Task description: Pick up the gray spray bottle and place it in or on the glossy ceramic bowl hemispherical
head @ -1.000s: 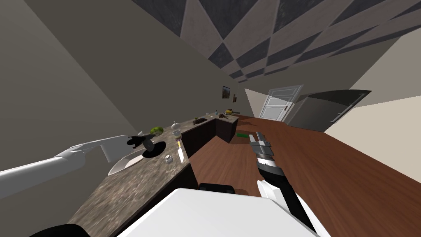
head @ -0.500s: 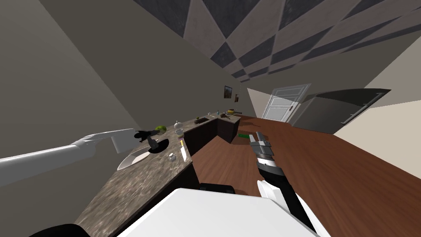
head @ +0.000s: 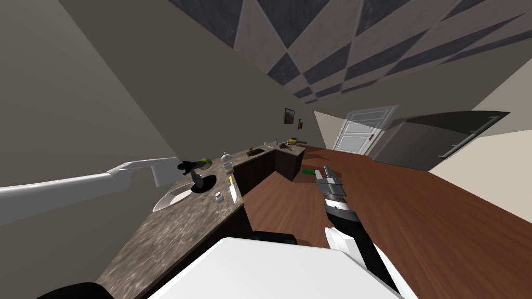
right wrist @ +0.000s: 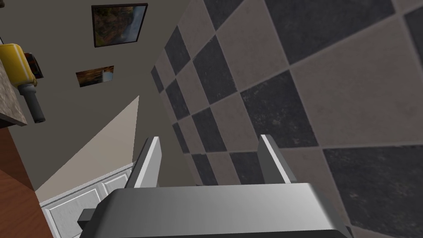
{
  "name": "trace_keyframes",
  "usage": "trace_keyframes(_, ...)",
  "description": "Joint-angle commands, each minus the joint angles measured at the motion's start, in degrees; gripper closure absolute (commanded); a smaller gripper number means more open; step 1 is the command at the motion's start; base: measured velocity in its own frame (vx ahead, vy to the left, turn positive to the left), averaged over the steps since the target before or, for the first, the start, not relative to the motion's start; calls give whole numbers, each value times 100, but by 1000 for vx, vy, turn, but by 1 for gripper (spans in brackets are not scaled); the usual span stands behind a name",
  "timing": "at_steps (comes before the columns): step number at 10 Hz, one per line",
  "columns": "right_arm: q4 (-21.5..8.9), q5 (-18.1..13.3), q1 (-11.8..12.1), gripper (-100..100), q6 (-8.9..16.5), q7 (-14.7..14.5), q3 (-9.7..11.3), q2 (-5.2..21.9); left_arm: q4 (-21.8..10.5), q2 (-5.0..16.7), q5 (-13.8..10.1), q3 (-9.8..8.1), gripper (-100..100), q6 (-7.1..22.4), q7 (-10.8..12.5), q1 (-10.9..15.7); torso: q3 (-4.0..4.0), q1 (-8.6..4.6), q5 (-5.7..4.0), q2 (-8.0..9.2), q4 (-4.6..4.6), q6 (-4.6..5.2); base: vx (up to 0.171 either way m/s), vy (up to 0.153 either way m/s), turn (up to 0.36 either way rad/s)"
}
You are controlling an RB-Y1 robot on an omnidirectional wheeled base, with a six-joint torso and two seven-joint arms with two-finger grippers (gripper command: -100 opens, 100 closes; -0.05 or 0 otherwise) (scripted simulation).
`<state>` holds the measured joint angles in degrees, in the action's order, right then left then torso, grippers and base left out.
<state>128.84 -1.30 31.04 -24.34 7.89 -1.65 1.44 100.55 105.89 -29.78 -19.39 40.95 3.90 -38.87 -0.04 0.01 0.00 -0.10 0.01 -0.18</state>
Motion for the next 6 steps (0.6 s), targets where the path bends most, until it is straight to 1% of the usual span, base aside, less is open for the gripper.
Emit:
trace_keyframes(1,0,0,0,0,0,0,0,0,0,0,0,0,0,0,0,0,0,0,0,0,0,0,0,0,0)
trace_keyframes(6,0,0,0,0,0,0,0,0,-1,-2,1,-1,0,-1,-3,0,0,2,0,0,0,0,0,0,0)
